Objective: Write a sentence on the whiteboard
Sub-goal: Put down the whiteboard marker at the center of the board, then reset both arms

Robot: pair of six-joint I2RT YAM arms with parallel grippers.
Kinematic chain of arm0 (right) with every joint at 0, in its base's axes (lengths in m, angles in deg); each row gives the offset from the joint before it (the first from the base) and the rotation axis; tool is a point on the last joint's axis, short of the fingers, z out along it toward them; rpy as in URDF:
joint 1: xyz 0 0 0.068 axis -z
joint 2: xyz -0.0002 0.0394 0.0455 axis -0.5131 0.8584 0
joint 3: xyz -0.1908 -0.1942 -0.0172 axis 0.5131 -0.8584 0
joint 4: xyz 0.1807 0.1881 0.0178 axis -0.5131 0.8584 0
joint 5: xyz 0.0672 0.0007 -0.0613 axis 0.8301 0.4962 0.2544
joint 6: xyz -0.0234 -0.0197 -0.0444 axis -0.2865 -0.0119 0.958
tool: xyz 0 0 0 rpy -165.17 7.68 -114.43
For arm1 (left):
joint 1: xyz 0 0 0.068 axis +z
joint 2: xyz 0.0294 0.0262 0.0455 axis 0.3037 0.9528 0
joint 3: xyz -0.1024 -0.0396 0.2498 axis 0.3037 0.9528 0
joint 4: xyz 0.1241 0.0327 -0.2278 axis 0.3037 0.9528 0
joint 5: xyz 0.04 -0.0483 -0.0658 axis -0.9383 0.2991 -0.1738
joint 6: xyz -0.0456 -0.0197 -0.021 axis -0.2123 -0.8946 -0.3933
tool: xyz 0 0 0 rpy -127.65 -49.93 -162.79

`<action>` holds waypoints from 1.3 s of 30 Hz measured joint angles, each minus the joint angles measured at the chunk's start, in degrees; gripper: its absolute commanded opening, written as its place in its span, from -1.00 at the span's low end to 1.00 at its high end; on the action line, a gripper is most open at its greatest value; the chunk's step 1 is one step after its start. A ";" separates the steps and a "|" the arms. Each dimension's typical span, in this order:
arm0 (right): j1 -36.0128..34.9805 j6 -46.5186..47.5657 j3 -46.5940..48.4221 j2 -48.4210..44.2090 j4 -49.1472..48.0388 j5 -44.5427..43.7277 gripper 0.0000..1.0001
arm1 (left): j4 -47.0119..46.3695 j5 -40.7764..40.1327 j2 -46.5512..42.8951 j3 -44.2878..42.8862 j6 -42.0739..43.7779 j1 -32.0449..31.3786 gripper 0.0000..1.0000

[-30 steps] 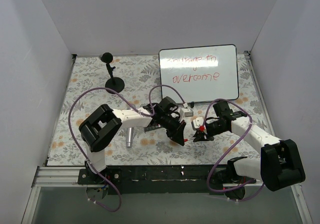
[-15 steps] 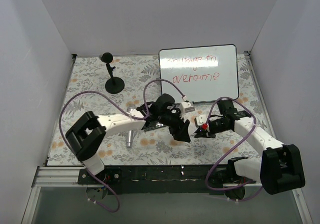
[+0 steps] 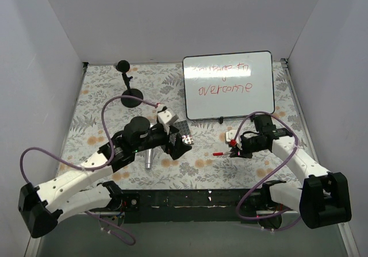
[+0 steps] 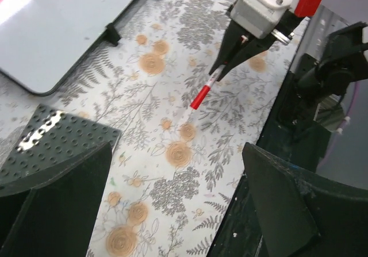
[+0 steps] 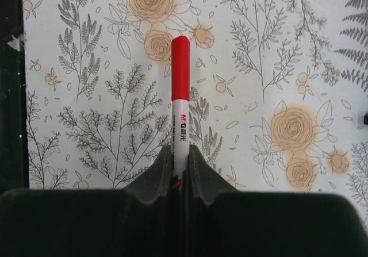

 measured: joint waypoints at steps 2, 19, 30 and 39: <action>0.00 -1.84 -0.02 0.35 -0.48 -1.64 -0.90 | -0.07 -3.72 -5.20 3.61 -0.72 0.31 0.96; 0.98 -13.46 1.31 7.67 -4.13 -12.07 0.09 | -3.17 -12.96 -12.50 13.51 -4.61 0.55 0.96; 7.02 -18.03 10.38 -3.76 0.24 -12.57 0.14 | -3.26 -14.78 -16.85 13.68 -9.66 0.52 0.97; 10.21 -27.30 18.82 -12.39 4.52 -11.89 0.26 | 3.89 -24.00 -26.88 9.09 -17.92 0.55 0.96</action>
